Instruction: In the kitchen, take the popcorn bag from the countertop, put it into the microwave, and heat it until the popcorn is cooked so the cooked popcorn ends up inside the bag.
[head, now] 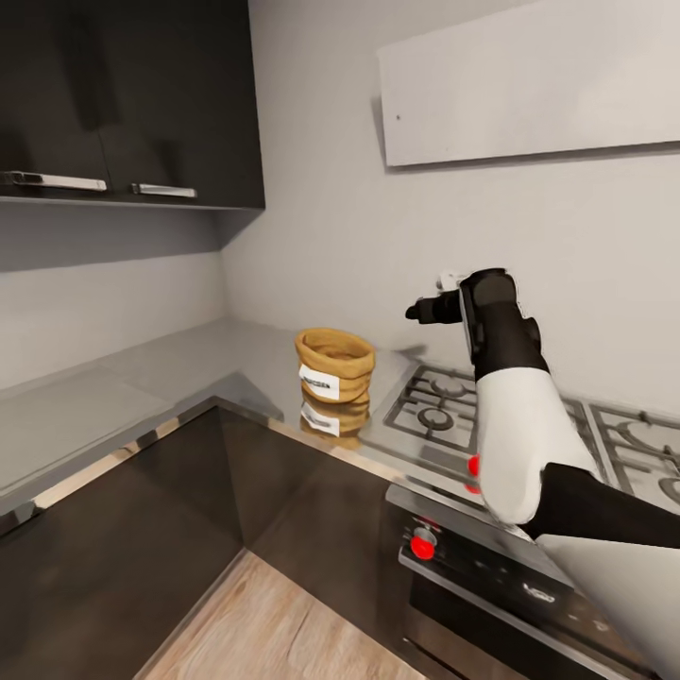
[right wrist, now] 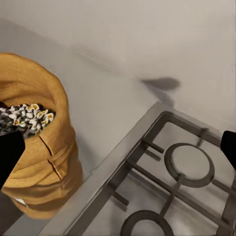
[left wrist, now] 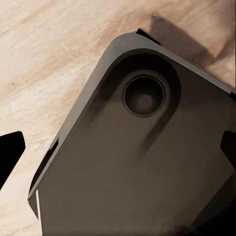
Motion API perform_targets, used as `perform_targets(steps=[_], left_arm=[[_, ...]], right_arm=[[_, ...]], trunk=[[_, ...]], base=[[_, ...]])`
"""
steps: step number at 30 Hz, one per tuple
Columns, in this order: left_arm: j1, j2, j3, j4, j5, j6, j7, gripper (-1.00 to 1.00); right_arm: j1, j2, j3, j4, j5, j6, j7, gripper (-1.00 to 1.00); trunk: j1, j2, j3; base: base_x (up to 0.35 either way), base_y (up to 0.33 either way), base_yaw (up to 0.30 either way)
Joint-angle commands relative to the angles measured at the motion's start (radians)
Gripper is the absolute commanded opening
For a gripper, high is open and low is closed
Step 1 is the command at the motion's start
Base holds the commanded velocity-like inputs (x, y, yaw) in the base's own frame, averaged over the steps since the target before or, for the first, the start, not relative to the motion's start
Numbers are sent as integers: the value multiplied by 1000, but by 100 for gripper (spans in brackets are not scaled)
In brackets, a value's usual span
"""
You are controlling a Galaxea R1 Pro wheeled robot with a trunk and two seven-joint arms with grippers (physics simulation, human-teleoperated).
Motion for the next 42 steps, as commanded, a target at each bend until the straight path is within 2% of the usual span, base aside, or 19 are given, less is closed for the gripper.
perform_targets(steps=[1,4,6,10,14,15,20,22,27,34,35,36,38,40,42], left_arm=[[0,0,4,-1,-2,-2,1,100],[0,0,4,-1,-3,-2,1,100],[0,0,4,-1,-3,-2,1,100],[0,0,4,-1,-3,-2,1,100],[0,1,4,-1,-3,-2,1,100],[0,1,4,-1,-3,-2,1,100],[0,1,4,-1,-3,-2,1,100],[0,1,4,-1,-3,-2,1,100],[0,1,4,-1,-3,-2,1,100],[0,0,4,-1,-3,-2,1,100],[0,1,5,-1,-3,-2,1,100],[0,0,5,-1,-3,-2,1,100],[0,0,5,-1,-3,-2,1,100],[0,0,5,-1,-3,-2,1,100],[0,0,5,-1,-3,-2,1,100]], right_arm=[[-1,1,-4,5,10,3,8,100],[-1,1,-3,16,9,10,7,100],[-1,1,-1,17,9,47,12,100],[-1,1,0,18,7,73,31,100],[-1,1,6,18,10,99,112,100],[-1,1,16,18,10,99,125,100],[-1,1,175,4,8,99,229,100],[-1,1,200,2,8,99,286,100],[-1,1,214,-37,10,99,371,100],[-1,1,214,-30,11,99,391,100],[-1,1,247,33,14,99,449,100],[-1,1,276,41,15,99,483,100],[0,1,358,45,15,99,563,100],[0,-8,388,50,16,99,589,100],[0,-11,394,52,17,99,594,100]], trunk=[[0,0,-1],[0,0,-1],[0,0,-1],[0,0,-1],[0,0,-1],[0,0,-1],[0,0,-1],[0,0,-1],[0,0,-1],[0,0,-1],[0,0,-1],[0,0,-1],[0,0,-1],[0,0,-1],[0,0,-1]], base=[[304,0,0],[316,0,0],[323,0,0],[323,0,0],[323,0,0],[323,0,0],[299,0,0],[100,0,0],[18,0,0],[0,0,0],[0,0,0],[0,0,0],[0,0,0],[0,0,0],[0,0,0]])
